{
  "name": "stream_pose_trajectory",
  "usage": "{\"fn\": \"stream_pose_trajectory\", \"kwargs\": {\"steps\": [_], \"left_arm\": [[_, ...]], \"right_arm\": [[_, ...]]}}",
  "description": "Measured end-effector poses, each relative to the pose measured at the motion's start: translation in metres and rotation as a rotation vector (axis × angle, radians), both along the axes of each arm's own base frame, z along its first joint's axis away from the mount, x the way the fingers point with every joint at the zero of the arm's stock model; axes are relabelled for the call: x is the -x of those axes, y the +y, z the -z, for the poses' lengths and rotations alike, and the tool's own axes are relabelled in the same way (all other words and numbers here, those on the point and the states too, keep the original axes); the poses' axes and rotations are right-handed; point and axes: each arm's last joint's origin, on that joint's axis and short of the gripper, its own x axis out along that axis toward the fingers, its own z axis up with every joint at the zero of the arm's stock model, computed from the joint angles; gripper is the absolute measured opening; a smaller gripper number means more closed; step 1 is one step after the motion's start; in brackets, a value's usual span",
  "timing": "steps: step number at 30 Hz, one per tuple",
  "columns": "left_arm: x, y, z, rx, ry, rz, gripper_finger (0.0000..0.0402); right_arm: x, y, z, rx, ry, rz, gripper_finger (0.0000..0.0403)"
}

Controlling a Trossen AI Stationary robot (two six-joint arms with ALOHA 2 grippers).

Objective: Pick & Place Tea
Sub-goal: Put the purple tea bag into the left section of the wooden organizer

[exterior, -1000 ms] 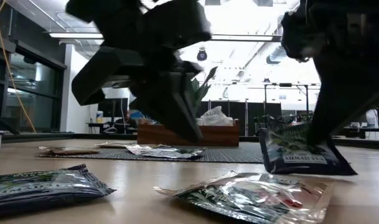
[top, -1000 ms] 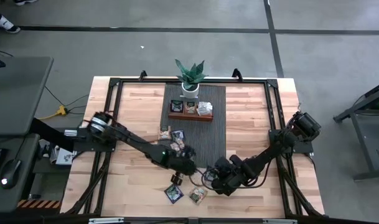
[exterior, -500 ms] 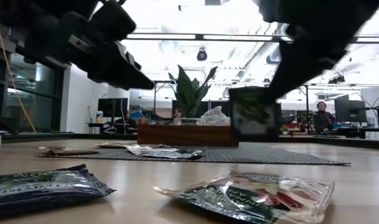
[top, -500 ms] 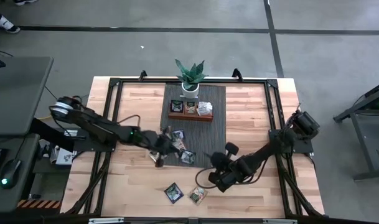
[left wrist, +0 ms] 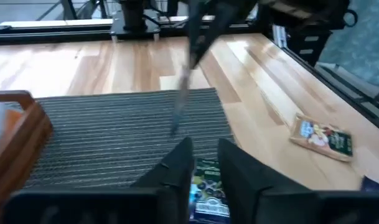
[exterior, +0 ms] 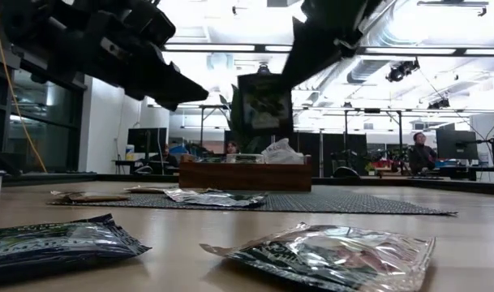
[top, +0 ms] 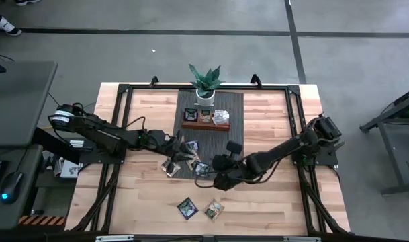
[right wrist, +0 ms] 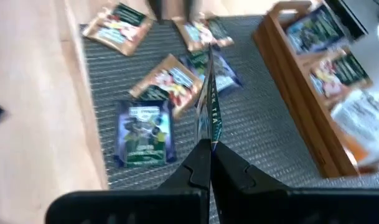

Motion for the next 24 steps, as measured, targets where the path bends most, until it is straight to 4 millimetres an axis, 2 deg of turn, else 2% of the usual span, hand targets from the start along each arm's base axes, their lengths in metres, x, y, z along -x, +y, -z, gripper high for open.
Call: {"fn": "stream_pose_trajectory", "kwargs": {"steps": [6,10,24], "left_arm": [[-0.002,0.006,-0.006,0.051,-0.051,-0.029,0.0158],[-0.003,0.006,-0.011,0.083,-0.100,-0.024,0.0186],[-0.004,0.007,-0.014,0.084,-0.131,-0.053,0.0190]], "right_arm": [[-0.007,-0.003,-0.011,0.002,0.001,-0.049,0.0000],[-0.010,-0.006,-0.012,0.008,-0.009,-0.054,0.0000],[-0.025,-0.017,-0.019,0.023,-0.092,-0.103,0.0000]]}}
